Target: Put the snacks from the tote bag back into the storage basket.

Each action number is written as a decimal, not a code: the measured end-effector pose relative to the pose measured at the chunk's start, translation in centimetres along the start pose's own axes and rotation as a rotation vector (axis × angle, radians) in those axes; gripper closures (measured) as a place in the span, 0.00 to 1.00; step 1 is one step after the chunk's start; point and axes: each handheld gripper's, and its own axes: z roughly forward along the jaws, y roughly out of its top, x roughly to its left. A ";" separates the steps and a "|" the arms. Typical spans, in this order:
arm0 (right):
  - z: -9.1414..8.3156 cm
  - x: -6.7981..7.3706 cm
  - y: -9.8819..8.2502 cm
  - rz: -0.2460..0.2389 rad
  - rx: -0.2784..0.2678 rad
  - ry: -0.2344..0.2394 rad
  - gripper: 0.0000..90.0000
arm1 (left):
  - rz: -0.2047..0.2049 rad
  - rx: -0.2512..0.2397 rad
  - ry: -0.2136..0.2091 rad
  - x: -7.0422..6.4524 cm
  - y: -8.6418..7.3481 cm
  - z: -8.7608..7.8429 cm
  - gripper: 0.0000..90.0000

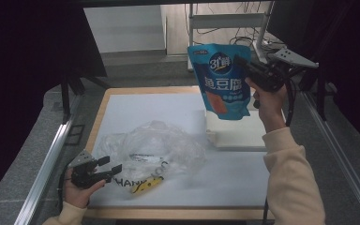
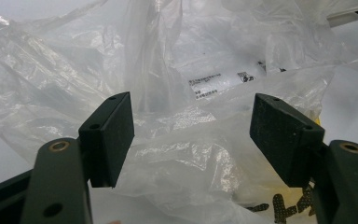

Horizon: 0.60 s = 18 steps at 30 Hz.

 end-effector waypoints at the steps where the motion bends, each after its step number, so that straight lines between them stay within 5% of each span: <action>1: 0.0 -0.2 -0.2 0.004 0.002 -0.004 0.98 | 0.000 0.000 0.000 0.0 0.0 0.0 0.34; 18: 0.4 -3.8 -4.5 0.033 0.045 -0.064 0.98 | -0.002 0.002 -0.003 -0.1 0.1 0.1 0.34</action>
